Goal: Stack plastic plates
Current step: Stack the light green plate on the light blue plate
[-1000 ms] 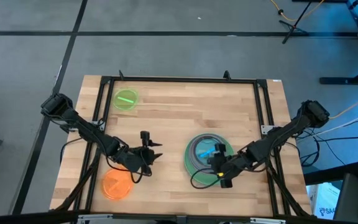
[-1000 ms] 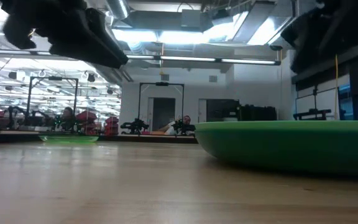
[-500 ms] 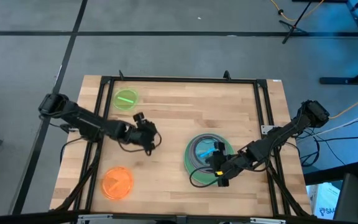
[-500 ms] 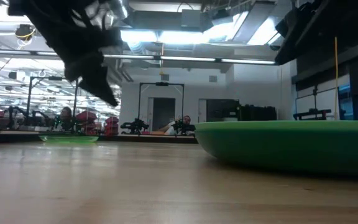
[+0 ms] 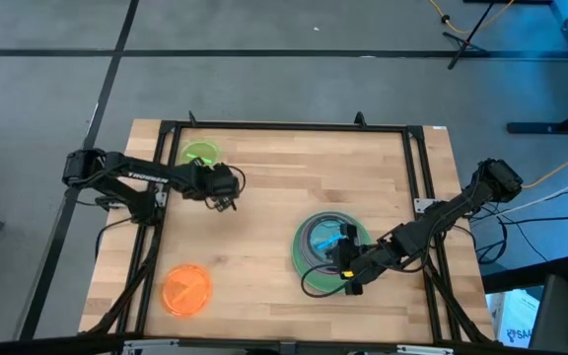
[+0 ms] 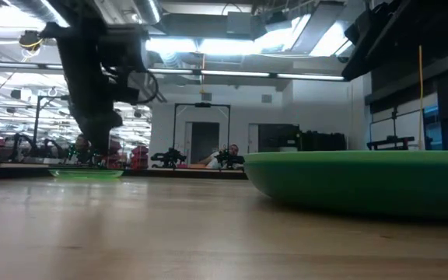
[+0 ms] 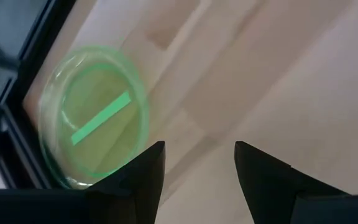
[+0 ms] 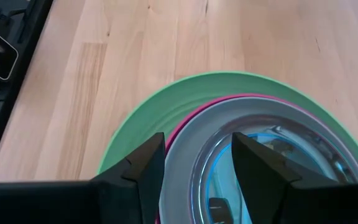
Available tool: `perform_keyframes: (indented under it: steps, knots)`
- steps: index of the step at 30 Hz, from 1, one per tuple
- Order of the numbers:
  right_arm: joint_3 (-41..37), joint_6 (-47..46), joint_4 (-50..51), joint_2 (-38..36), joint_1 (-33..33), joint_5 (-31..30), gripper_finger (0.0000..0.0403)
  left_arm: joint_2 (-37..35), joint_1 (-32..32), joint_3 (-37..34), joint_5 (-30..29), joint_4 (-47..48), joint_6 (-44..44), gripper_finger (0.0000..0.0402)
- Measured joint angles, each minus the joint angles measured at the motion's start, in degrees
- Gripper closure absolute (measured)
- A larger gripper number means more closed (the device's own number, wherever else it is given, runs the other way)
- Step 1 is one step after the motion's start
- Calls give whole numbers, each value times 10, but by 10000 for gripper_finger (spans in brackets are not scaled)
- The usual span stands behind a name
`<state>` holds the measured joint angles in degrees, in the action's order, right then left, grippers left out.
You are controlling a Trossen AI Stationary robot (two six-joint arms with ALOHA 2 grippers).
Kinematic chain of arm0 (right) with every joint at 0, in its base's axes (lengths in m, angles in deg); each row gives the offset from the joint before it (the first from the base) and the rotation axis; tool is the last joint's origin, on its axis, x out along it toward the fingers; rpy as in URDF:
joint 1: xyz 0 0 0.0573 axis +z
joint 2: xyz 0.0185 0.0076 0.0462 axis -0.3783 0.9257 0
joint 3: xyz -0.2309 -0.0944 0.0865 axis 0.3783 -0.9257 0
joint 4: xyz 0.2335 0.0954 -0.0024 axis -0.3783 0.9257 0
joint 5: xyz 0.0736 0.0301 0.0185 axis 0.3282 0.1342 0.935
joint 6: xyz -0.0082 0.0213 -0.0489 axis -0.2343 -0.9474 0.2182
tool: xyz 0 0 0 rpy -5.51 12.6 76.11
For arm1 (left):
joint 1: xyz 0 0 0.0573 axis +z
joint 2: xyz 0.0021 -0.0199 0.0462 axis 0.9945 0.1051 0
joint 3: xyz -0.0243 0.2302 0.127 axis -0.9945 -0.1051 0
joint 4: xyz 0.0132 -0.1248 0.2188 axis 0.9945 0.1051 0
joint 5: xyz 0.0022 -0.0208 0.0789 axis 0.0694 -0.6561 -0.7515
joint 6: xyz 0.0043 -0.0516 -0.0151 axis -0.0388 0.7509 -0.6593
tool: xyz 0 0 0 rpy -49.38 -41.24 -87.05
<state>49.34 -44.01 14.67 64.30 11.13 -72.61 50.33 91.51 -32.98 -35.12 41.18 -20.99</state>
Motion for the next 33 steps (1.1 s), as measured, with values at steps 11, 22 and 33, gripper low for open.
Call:
perform_keyframes:
  steps: [11,22,33]
  knots:
    - [0,4,0,0,0,-9,226,2,103,0,41,-4,-32,214]
    - [-20,11,-8,1,0,-15,226,69,188,0,46,-78,-122,214]
    - [-33,11,-18,1,0,-30,226,129,246,2,47,-113,-171,220]
